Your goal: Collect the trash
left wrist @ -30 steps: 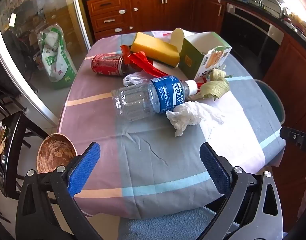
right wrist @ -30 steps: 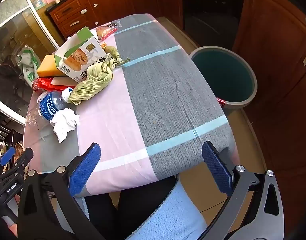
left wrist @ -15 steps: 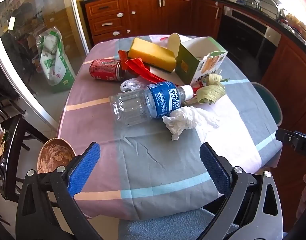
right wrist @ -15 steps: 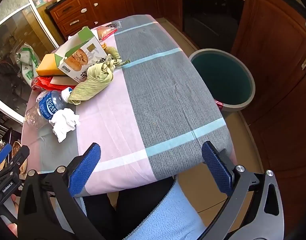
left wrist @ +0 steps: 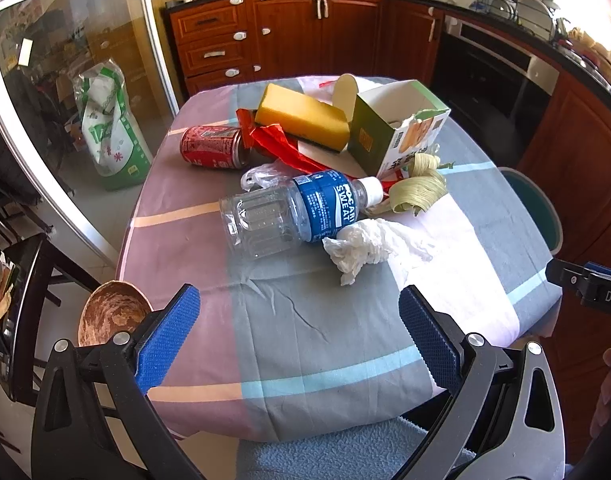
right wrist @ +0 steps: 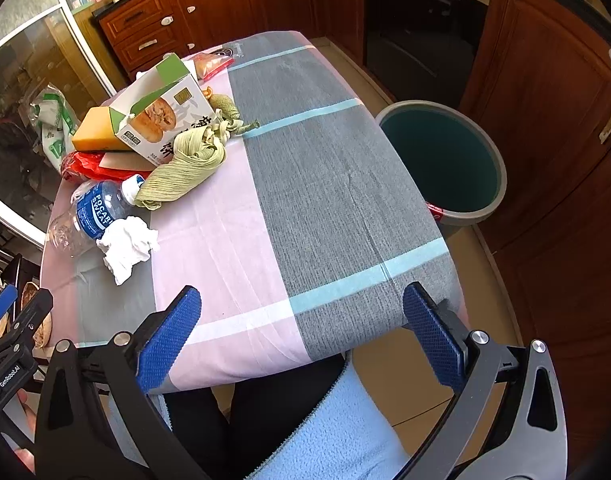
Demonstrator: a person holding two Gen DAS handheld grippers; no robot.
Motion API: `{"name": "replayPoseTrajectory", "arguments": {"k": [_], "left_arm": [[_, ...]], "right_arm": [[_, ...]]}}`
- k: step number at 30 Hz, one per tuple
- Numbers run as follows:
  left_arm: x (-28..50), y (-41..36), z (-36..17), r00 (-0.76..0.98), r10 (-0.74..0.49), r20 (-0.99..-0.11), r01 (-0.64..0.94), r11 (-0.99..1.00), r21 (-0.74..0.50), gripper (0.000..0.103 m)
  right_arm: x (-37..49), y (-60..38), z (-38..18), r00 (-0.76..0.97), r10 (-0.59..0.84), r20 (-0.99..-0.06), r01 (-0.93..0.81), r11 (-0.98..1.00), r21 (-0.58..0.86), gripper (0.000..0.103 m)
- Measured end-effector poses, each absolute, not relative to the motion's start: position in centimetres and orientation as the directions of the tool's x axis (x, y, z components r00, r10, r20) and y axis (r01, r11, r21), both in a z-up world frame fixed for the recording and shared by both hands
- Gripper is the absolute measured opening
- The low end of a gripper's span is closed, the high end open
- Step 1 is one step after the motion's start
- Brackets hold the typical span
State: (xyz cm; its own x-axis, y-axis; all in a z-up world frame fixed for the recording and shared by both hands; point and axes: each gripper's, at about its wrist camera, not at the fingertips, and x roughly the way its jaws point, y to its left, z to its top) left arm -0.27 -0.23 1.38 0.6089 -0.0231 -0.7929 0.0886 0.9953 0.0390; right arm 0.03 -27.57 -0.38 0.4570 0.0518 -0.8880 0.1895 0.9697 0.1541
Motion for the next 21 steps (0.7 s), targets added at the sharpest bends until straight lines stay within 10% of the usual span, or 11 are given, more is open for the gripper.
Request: {"name": "replayPoseTrajectory", "arguments": {"k": [21], "left_arm": [[-0.42, -0.2, 1.44, 0.61, -0.022, -0.792, 0.087, 0.995, 0.04, 0.099]], "right_arm": [[-0.07, -27.31, -0.66, 0.453, 0.041, -0.89, 0.186, 0.973, 0.139, 0.097]]}}
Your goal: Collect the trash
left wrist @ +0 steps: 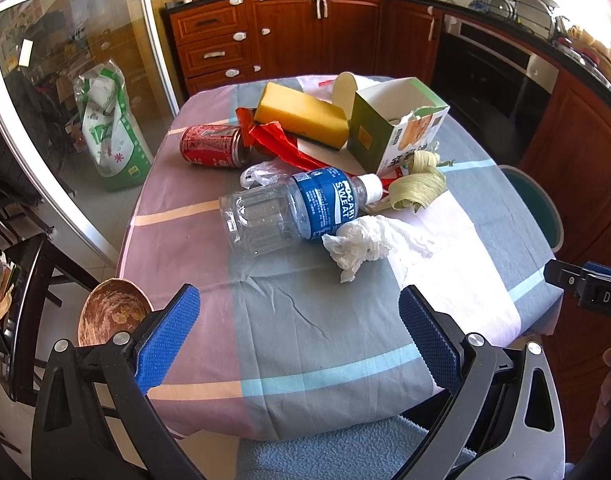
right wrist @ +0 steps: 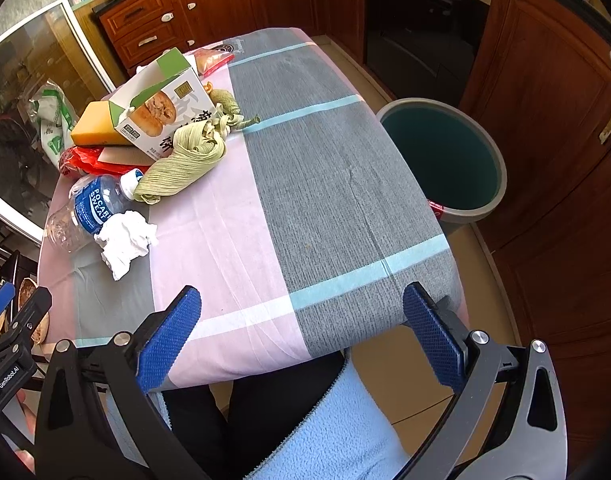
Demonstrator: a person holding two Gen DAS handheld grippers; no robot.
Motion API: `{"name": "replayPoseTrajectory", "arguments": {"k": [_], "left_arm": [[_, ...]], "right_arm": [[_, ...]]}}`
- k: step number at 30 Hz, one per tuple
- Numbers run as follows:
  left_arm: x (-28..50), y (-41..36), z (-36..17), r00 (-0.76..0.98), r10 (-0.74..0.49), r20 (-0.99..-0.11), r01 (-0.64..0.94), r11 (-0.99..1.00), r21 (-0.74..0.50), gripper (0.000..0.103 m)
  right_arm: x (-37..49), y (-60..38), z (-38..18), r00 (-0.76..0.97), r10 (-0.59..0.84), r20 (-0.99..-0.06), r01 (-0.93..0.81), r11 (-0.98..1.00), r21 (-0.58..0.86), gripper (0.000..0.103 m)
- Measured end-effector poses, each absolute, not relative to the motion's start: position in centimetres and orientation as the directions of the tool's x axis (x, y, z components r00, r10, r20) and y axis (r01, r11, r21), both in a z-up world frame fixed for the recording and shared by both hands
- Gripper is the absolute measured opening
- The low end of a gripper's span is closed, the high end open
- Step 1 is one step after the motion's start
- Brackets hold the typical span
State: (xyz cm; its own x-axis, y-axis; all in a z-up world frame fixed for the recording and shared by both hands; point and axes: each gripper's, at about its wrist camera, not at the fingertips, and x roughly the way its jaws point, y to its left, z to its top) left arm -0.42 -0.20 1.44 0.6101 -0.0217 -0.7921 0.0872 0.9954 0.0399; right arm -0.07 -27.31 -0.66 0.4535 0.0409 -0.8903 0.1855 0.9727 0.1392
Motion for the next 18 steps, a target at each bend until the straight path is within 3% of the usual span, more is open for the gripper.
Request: {"name": "replayPoseTrajectory", "arguments": {"k": [18], "left_arm": [[-0.51, -0.15, 1.41, 0.609, -0.022, -0.793, 0.088, 0.995, 0.039, 0.099]], "right_arm": [[-0.08, -26.96, -0.82, 0.448, 0.029, -0.894, 0.18, 0.976, 0.123, 0.097]]}}
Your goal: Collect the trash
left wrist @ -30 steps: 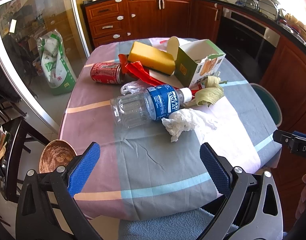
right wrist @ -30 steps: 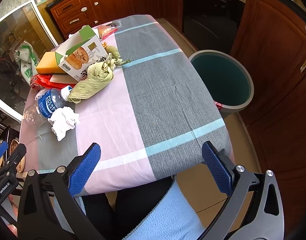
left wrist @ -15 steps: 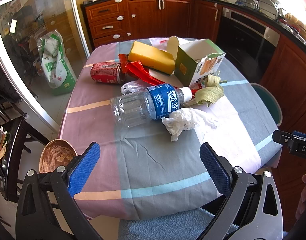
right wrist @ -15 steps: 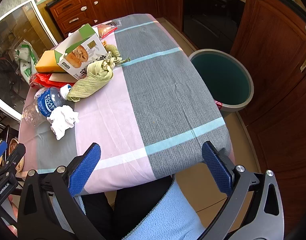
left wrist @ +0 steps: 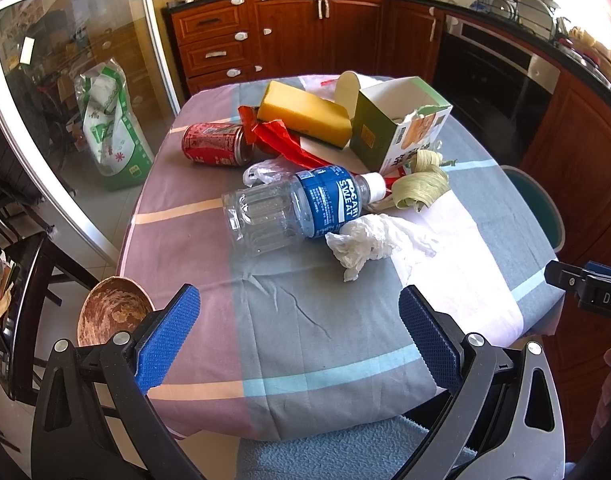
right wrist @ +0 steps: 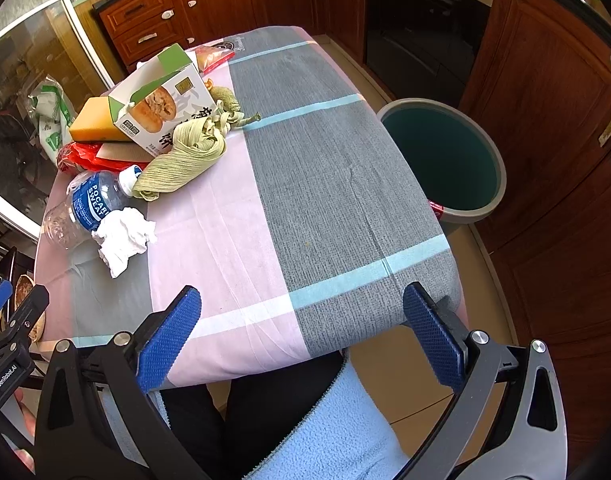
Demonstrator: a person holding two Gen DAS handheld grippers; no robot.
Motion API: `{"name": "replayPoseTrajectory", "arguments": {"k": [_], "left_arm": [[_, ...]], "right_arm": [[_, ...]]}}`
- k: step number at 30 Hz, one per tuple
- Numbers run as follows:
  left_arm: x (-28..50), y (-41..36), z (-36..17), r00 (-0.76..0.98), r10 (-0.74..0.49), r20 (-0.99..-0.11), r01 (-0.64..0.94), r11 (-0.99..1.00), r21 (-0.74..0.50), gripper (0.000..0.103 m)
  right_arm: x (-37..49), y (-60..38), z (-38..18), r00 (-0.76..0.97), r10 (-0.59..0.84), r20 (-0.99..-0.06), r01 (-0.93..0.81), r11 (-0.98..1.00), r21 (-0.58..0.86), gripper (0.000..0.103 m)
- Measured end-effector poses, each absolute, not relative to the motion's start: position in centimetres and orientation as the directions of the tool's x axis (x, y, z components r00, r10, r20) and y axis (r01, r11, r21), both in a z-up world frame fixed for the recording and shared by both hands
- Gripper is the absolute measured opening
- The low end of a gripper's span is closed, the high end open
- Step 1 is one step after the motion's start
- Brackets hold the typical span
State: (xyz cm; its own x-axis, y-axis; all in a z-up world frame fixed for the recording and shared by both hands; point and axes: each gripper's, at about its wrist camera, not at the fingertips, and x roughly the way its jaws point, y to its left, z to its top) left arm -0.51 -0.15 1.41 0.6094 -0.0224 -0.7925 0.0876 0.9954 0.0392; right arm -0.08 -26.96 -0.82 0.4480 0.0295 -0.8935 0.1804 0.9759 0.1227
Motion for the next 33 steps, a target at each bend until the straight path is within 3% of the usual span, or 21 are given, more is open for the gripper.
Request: {"name": "replayPoseTrajectory", "arguments": {"k": [18, 33], "left_arm": [[0.0, 1.0, 0.1, 0.589, -0.021, -0.808, 0.075, 0.997, 0.029, 0.099], [5.5, 5.1, -1.0, 0.544, 0.017, -0.839, 0.138, 0.984, 0.109, 0.099]], "right_arm": [[0.3, -26.5, -1.4, 0.427, 0.018, -0.904, 0.171, 0.98, 0.1, 0.097], [3.4, -25.3, -2.0, 0.4, -0.001, -0.916, 0.14, 0.988, 0.06, 0.097]]}}
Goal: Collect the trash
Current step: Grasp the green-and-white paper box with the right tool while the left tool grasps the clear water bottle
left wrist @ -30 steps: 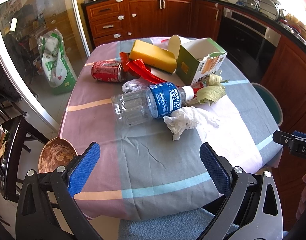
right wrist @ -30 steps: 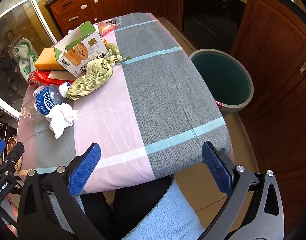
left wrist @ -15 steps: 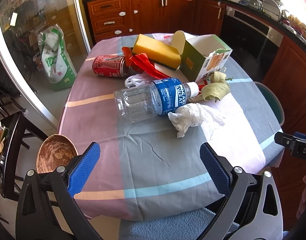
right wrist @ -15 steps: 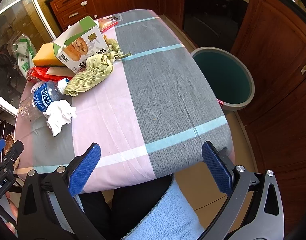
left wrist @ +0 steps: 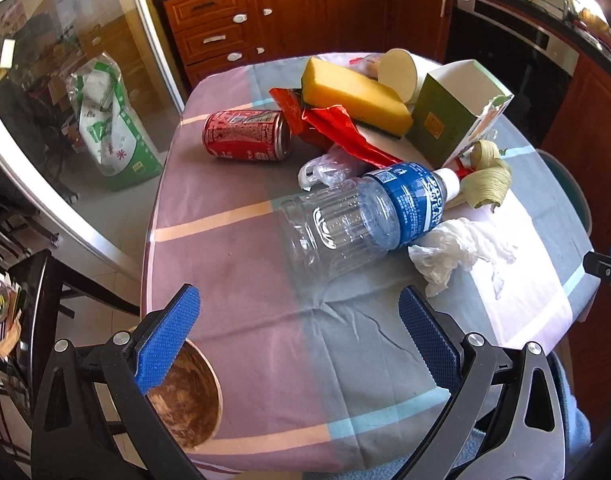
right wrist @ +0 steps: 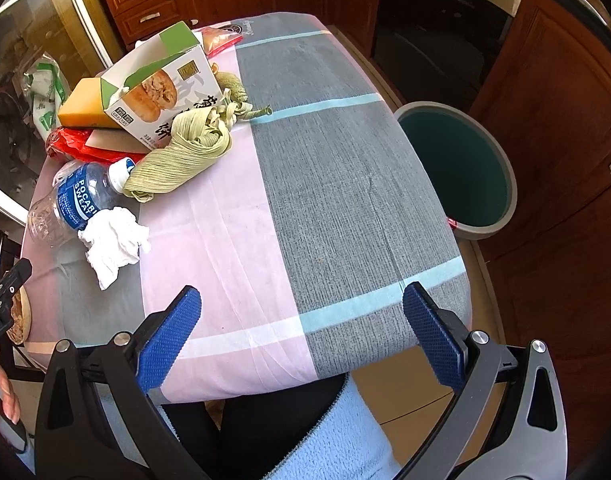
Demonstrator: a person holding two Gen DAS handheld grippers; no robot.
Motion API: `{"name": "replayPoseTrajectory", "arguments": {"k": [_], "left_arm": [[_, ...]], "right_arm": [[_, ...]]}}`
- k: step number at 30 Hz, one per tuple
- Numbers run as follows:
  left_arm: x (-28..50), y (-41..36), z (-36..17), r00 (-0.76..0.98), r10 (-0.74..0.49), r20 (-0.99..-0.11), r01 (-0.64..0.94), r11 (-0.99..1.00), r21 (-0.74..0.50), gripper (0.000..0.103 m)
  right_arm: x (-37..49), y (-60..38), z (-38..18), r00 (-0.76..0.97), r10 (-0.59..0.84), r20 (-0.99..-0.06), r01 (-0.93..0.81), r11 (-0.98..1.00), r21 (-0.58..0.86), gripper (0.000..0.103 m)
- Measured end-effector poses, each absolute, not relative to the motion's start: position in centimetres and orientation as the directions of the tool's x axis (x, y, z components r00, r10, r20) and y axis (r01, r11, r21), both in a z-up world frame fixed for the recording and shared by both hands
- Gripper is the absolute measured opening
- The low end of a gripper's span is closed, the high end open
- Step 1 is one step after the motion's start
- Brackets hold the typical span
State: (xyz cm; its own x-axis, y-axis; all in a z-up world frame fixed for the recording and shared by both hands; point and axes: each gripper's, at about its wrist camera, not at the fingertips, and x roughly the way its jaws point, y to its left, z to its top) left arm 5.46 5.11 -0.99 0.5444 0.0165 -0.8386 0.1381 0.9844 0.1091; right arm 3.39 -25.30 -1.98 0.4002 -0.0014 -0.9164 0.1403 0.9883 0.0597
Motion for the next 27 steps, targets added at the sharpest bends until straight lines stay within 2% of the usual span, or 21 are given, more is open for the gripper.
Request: {"name": "replayPoseTrajectory", "arguments": {"k": [6, 9, 17, 25, 27], "left_arm": [[9.2, 4.0, -1.8, 0.524, 0.015, -0.851, 0.27, 0.945, 0.183, 0.099], [10.7, 3.7, -2.2, 0.491, -0.044, -0.87, 0.309, 0.943, 0.127, 0.099], [12.8, 2.9, -2.0, 0.461, -0.119, -0.879, 0.377, 0.923, 0.073, 0.099], [14.1, 3.1, -2.8, 0.417, -0.152, -0.896, 0.404, 0.914, 0.033, 0.099], [14.2, 3.1, -3.1, 0.401, -0.171, -0.9, 0.415, 0.91, 0.013, 0.099]], "right_arm": [[7.0, -24.7, -0.9, 0.41, 0.014, -0.912, 0.14, 0.987, 0.079, 0.097], [9.5, -23.9, 0.6, 0.436, 0.028, -0.899, 0.131, 0.987, 0.094, 0.097], [15.8, -21.9, 4.1, 0.494, 0.097, -0.864, 0.131, 0.974, 0.184, 0.097], [19.0, -20.4, 2.0, 0.426, 0.115, -0.897, 0.167, 0.965, 0.203, 0.097], [19.4, -20.2, 1.5, 0.417, 0.123, -0.9, 0.169, 0.963, 0.21, 0.094]]}}
